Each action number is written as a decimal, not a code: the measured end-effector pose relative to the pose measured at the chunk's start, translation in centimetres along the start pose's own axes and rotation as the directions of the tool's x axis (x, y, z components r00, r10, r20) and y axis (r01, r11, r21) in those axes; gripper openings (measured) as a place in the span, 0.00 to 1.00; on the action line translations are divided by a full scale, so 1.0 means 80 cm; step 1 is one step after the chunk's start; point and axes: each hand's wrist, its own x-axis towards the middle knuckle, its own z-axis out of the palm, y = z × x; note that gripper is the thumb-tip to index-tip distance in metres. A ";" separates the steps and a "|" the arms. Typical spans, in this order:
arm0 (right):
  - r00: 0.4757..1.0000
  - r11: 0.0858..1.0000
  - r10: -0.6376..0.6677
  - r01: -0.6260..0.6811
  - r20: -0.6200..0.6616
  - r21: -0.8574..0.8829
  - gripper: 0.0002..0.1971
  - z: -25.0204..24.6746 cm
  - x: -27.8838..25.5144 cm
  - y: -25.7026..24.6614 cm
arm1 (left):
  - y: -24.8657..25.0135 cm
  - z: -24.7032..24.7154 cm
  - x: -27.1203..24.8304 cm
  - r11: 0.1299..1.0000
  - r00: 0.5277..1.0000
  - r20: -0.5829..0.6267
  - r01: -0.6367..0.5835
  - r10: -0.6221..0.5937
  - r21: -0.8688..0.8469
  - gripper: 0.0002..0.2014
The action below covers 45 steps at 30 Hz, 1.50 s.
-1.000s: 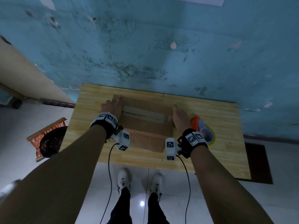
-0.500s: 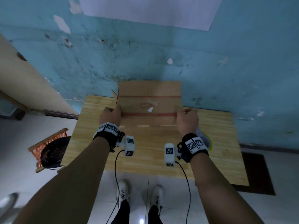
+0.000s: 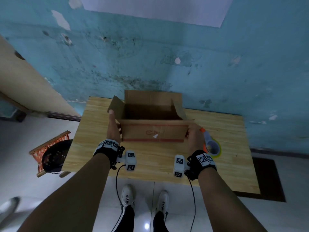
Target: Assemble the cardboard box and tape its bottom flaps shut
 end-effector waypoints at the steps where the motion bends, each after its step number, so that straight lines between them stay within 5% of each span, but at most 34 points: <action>1: 0.999 0.999 0.031 -0.031 0.018 0.027 0.30 0.000 0.005 0.008 | -0.007 -0.002 0.005 1.000 1.000 0.003 -0.002 0.002 0.012 0.65; 3: 0.994 0.992 0.080 -0.087 0.075 0.094 0.39 0.002 0.014 0.028 | -0.020 -0.005 0.014 0.999 1.000 -0.015 0.002 -0.001 0.038 0.61; 5: 0.988 0.979 0.119 -0.133 0.096 0.157 0.44 0.003 0.013 0.032 | -0.032 -0.005 0.018 1.000 1.000 -0.019 0.016 -0.015 0.014 0.47; 8: 0.977 0.963 0.163 -0.187 0.136 0.194 0.30 -0.001 0.023 0.032 | -0.048 -0.002 0.024 0.997 0.997 -0.024 0.079 -0.079 -0.011 0.21; 12: 0.981 0.979 0.175 -0.183 0.086 0.094 0.18 -0.008 0.035 0.030 | -0.061 -0.009 0.038 0.985 0.983 -0.060 0.174 -0.174 -0.010 0.10; 14: 0.988 0.986 0.149 -0.152 0.039 0.063 0.14 -0.009 0.040 0.023 | -0.066 -0.011 0.043 0.986 0.985 -0.065 0.158 -0.161 -0.057 0.10; 18: 1.000 0.986 0.005 -0.001 0.025 -0.165 0.31 -0.005 0.042 0.000 | -0.063 -0.004 0.044 0.988 0.989 -0.098 0.097 -0.109 -0.124 0.08; 20: 0.990 0.920 -0.075 0.114 0.118 -0.374 0.25 0.003 0.031 -0.012 | -0.055 0.004 0.044 0.995 0.994 -0.094 0.051 -0.059 -0.091 0.10; 23: 0.986 0.807 -0.130 0.168 0.108 -0.567 0.37 0.020 0.024 -0.017 | -0.045 0.017 0.048 0.994 0.995 -0.075 0.057 -0.064 -0.096 0.24; 26: 0.981 0.734 -0.179 0.183 0.074 -0.654 0.34 0.030 0.027 -0.018 | -0.042 0.023 0.056 0.995 0.993 -0.088 0.071 -0.077 -0.075 0.29; 31: 0.979 0.772 -0.202 0.182 0.037 -0.609 0.15 0.023 0.030 -0.022 | -0.037 0.019 0.058 0.996 0.989 -0.126 0.081 -0.083 -0.022 0.20; 33: 0.986 0.777 -0.168 0.145 0.020 -0.612 0.16 0.013 0.037 -0.023 | -0.037 0.017 0.058 0.996 0.984 -0.154 0.092 -0.088 0.017 0.20; 38: 0.989 0.778 -0.125 0.145 0.075 -0.611 0.19 0.000 0.045 -0.032 | -0.020 0.014 0.043 0.965 0.977 -0.211 0.037 0.019 0.260 0.45; 45: 0.977 0.838 -0.208 0.206 0.053 -0.506 0.34 0.003 0.034 -0.078 | 0.044 0.028 -0.005 0.918 0.927 -0.291 -0.114 0.235 0.379 0.42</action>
